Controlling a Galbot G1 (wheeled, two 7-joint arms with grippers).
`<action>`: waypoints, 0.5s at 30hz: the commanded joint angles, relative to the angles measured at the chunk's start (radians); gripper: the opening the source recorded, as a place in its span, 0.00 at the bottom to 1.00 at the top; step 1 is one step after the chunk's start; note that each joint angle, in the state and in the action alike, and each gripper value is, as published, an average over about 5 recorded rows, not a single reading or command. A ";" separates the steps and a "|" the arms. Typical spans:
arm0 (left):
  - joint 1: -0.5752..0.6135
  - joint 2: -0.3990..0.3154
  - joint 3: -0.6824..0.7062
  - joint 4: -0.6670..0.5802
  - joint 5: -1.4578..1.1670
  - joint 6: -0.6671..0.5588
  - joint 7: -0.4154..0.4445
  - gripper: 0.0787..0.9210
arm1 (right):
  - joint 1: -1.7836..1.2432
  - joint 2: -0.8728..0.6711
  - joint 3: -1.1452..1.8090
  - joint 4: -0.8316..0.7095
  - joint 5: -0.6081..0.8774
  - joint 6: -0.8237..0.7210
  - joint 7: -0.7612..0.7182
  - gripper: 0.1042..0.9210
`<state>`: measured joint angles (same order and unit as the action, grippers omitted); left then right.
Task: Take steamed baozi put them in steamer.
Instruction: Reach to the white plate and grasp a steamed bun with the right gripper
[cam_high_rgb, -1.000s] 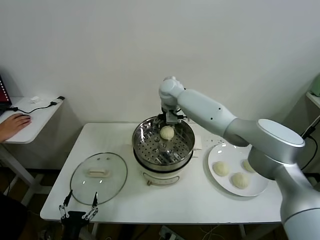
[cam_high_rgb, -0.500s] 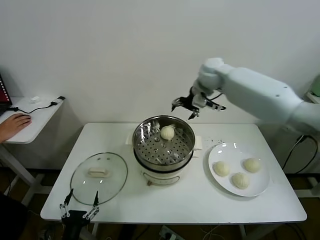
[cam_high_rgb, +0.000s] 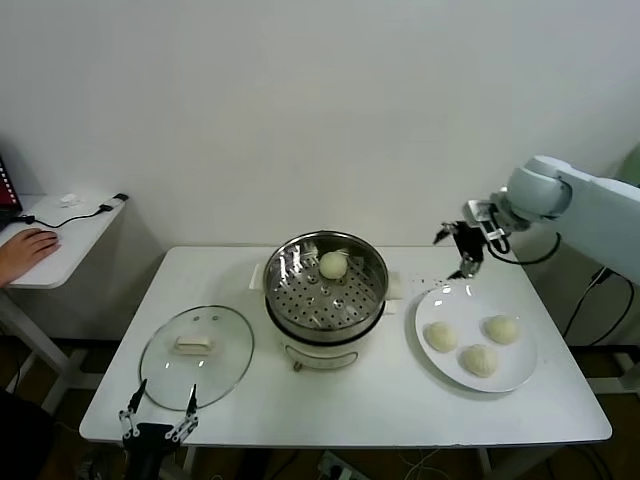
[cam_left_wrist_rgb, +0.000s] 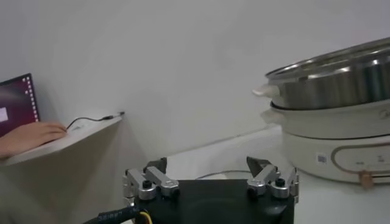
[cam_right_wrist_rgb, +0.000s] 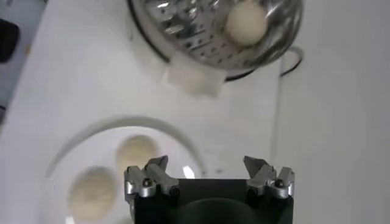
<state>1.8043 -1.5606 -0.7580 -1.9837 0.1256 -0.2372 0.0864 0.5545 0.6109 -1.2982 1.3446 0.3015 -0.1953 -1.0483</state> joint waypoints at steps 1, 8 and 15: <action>0.003 0.002 -0.001 0.002 -0.002 -0.001 0.000 0.88 | -0.086 -0.082 -0.037 0.005 0.040 -0.119 -0.066 0.88; 0.007 0.002 -0.001 0.009 -0.001 -0.004 0.001 0.88 | -0.290 0.013 0.128 -0.116 -0.096 -0.079 -0.055 0.88; 0.009 0.002 -0.008 0.020 -0.003 -0.005 -0.001 0.88 | -0.416 0.106 0.213 -0.219 -0.178 -0.054 -0.044 0.88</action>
<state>1.8130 -1.5596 -0.7665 -1.9658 0.1235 -0.2404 0.0855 0.2763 0.6689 -1.1600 1.2048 0.1902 -0.2385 -1.0811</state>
